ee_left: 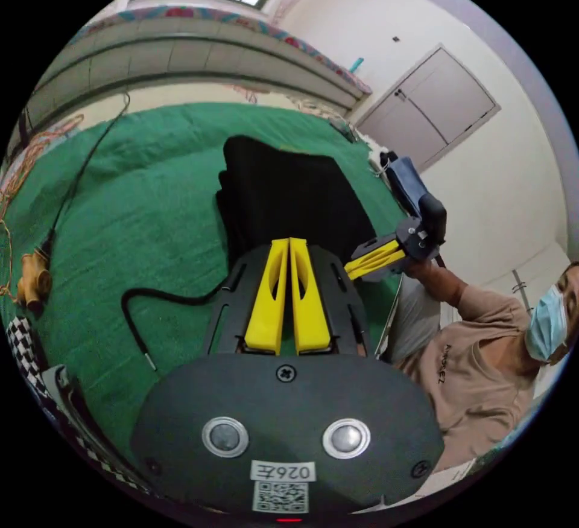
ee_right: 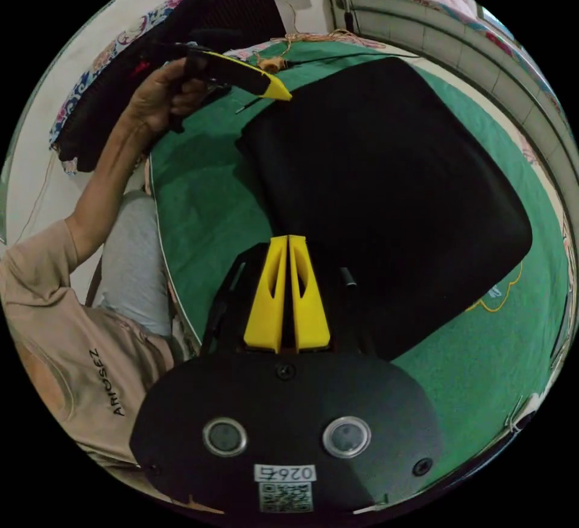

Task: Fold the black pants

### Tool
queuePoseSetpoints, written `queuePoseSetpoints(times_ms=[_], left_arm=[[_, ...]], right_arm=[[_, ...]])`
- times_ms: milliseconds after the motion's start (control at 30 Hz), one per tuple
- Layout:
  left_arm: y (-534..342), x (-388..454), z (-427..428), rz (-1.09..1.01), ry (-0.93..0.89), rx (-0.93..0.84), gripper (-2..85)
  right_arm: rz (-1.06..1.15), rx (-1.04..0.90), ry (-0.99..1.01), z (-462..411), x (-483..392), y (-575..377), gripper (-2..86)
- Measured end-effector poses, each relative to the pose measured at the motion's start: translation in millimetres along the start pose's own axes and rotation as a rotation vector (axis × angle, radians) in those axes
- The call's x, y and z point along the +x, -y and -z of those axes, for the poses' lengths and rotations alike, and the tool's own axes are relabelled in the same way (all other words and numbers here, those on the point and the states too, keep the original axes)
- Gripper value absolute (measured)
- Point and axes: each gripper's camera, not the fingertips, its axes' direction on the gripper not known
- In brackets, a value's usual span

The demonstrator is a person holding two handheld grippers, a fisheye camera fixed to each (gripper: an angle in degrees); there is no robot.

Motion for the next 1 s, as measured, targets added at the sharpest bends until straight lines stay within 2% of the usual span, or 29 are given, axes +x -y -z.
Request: queuePoseSetpoints(times_ms=[67,133,200,233,267,300,367,400,533,600,733,800,867,933,1000], left_arm=[[-12,22,27,-0.069,-0.010,0.215,-1.0],[-17,34,32,-0.102,-0.028,0.324,-1.0],[-11,38,17,-0.128,-0.031,0.246,-1.0],[-4,35,-3,-0.126,0.031,0.091,-1.0],[-1,28,-27,-0.129,0.121,-0.088,-0.9],[-2,25,-31,-0.152,0.089,-0.112,-0.9],[-16,4,-6,0.017,-0.132,-0.003,-1.0],[-20,3,4,0.020,-0.151,0.030,-1.0],[-67,16,80,0.005,0.073,0.288,-1.0],[-87,19,101,0.001,0.073,0.356,-1.0],[-119,12,114,-0.025,-0.137,0.329,-1.0],[-134,15,124,-0.061,-0.277,0.369,-1.0],[-158,30,154,-0.165,-0.516,0.572,-1.0],[-176,52,183,-0.277,-0.630,0.725,-1.0],[-197,83,212,-0.404,-0.669,0.826,-1.0]], right_arm=[[-0.008,0.081,-0.009,20,5,-7,-0.9],[-0.049,0.202,-0.059,43,14,-17,-0.9],[-0.160,0.290,-0.124,62,41,-31,-0.9],[-0.193,0.279,-0.145,62,50,-34,-0.9],[-0.247,0.195,-0.146,58,72,-36,-0.9],[-0.288,0.129,-0.028,55,95,-40,-0.9],[-0.375,0.203,0.155,66,123,-55,-0.9],[-0.423,0.278,0.219,77,134,-67,-0.8],[-0.473,0.396,0.189,114,150,-95,-0.2],[-0.524,0.457,0.151,135,162,-114,2.2],[-0.645,0.478,0.174,149,186,-142,6.1],[-0.676,0.491,0.302,150,199,-158,6.0],[-0.683,0.562,0.371,154,202,-170,4.5],[-0.650,0.683,0.364,167,196,-179,3.0],[-0.562,0.758,0.276,189,182,-183,2.1]])
